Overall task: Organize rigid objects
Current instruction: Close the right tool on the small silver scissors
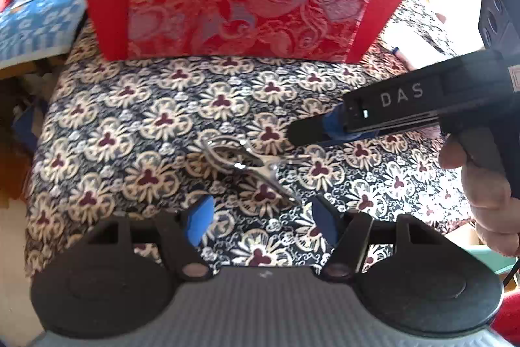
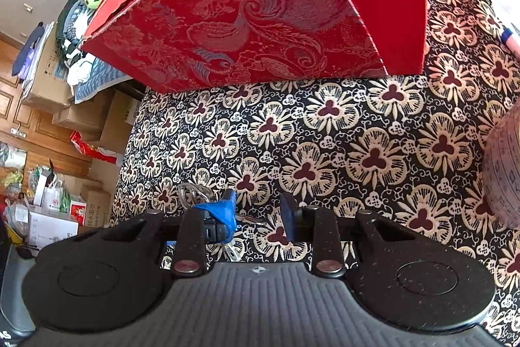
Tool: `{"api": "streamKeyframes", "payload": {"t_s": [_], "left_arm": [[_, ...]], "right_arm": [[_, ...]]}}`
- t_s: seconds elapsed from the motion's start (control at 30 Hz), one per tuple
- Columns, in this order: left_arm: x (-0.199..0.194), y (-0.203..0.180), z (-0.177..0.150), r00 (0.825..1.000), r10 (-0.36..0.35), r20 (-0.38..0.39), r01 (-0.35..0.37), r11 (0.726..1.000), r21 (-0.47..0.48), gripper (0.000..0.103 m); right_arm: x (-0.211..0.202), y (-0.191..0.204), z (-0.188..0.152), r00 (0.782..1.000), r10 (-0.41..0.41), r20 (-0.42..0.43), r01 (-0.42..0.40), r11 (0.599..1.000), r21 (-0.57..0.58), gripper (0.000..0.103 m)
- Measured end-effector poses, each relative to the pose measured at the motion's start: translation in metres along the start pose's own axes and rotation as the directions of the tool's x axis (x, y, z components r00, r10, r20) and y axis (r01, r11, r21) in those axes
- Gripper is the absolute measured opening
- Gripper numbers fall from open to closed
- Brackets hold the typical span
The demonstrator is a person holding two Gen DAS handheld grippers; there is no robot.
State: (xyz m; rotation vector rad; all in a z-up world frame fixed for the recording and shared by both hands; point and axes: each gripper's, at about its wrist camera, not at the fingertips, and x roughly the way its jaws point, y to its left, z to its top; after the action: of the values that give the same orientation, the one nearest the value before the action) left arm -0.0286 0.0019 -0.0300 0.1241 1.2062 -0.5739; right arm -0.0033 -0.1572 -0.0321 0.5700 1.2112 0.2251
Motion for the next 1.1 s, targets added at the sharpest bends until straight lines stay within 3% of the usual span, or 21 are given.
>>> {"api": "streamKeyframes", "payload": {"t_s": [0.33, 0.6, 1.1], "left_arm": [[0.020, 0.002, 0.027, 0.995, -0.099, -0.033, 0.102, 0.988, 0.117, 0.066], [0.027, 0.006, 0.041, 0.986, -0.160, -0.035, 0.164, 0.969, 0.185, 0.066], [0.042, -0.007, 0.068, 0.983, -0.180, -0.023, 0.179, 0.947, 0.266, 0.066]], "right_arm": [[0.010, 0.010, 0.012, 1.000, -0.020, 0.000, 0.020, 1.000, 0.016, 0.013], [0.013, 0.002, 0.013, 1.000, -0.027, 0.013, 0.025, 0.993, 0.117, 0.013], [0.007, -0.030, 0.017, 0.998, 0.052, 0.038, -0.059, 0.970, 0.236, 0.014]]}}
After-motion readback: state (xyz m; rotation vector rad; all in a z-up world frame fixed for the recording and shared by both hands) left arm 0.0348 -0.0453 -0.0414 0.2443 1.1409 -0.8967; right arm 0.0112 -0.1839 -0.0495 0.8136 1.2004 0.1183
